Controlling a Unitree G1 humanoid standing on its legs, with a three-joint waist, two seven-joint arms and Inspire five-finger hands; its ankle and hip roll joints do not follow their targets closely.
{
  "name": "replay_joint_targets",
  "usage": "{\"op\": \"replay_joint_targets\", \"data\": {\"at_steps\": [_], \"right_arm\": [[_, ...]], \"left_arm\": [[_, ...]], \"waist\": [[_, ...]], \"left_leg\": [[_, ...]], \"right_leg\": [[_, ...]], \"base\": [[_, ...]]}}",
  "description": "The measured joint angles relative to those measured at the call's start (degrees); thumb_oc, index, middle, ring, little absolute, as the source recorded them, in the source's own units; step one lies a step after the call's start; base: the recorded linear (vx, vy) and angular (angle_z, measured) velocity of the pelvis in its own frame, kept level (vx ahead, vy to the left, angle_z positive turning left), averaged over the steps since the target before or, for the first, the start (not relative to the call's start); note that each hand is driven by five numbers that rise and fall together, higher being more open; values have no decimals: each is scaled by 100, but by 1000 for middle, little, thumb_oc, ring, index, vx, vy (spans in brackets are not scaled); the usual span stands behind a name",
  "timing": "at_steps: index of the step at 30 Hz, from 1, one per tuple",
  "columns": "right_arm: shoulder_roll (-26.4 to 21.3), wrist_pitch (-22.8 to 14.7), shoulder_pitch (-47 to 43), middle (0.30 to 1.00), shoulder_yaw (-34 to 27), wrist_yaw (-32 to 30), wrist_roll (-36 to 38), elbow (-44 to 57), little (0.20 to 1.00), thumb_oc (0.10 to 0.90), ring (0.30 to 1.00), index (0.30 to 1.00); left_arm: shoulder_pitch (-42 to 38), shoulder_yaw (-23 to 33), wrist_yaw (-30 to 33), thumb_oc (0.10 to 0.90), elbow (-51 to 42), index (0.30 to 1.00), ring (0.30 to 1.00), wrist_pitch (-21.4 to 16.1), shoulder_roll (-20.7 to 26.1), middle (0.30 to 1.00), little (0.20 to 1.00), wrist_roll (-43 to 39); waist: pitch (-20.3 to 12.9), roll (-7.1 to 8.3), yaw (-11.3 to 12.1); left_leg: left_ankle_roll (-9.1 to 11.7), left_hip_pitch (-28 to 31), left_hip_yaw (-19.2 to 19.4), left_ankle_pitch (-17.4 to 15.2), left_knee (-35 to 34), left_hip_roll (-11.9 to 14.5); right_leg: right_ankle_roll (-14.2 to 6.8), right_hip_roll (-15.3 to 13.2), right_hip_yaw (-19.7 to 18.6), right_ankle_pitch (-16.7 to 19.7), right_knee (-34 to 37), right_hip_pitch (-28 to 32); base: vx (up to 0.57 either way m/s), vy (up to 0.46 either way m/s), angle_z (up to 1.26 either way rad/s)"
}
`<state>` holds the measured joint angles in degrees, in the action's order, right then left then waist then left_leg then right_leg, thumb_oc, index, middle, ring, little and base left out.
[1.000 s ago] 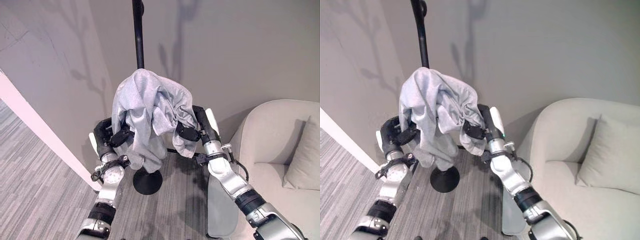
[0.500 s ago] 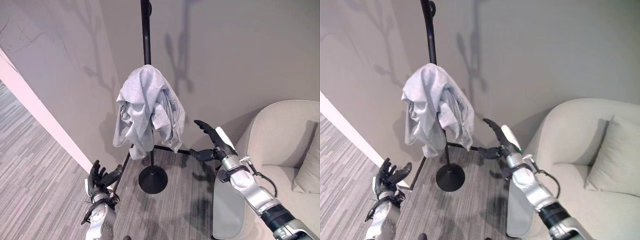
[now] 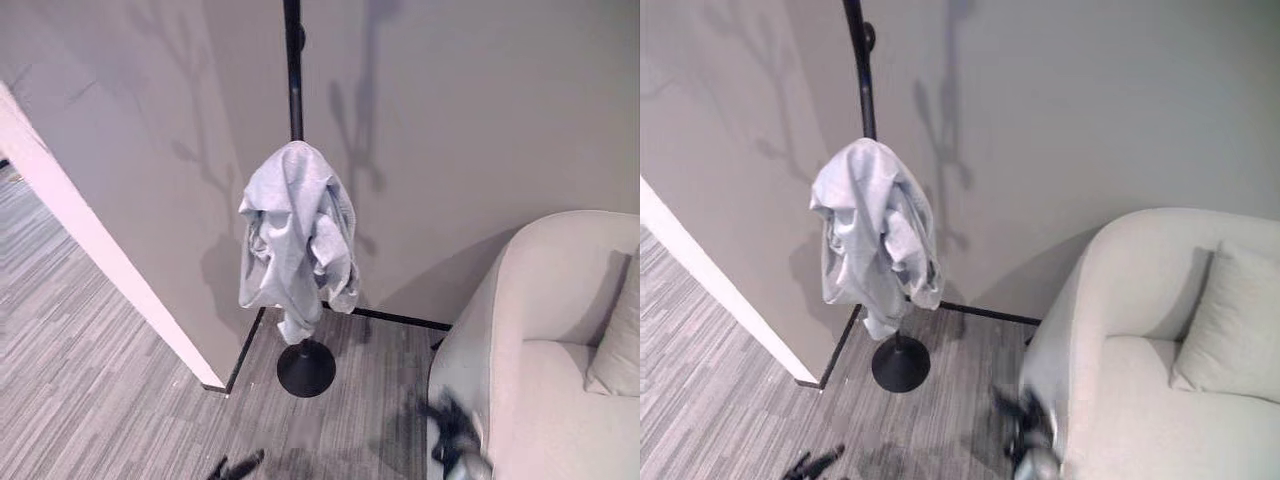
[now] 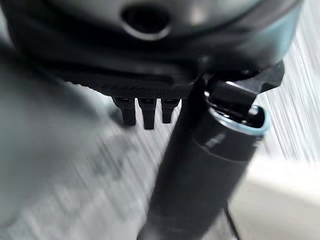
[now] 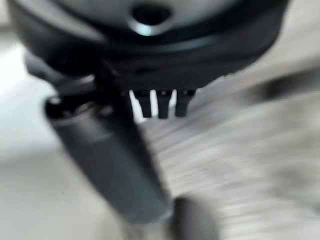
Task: Hang the clothes on the sofa on the clothes rack.
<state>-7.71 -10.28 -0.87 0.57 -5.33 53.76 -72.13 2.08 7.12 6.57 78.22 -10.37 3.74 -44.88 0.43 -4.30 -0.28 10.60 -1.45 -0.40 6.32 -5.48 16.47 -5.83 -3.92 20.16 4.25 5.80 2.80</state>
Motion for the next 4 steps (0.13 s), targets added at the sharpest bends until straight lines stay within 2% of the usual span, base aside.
{"op": "replay_joint_targets", "data": {"at_steps": [2,4], "right_arm": [[-90,21,-9,900,-427,176,665,-522,900,800,900,900],[-173,233,250,900,-226,273,779,-870,900,800,900,900]], "left_arm": [[76,-23,-10,800,91,900,900,85,74,900,900,55],[227,-147,-103,800,79,900,900,78,255,900,900,322]], "waist": [[-25,-19,-24],[-262,44,-19]], "left_leg": [[-24,9,-24,-23,-2,-43],[-54,-90,-14,-86,-2,-30]], "right_leg": [[-10,-42,35,-6,1,73],[18,-44,162,-58,1,62]], "base": [[-4,43,13],[-7,51,26]]}}
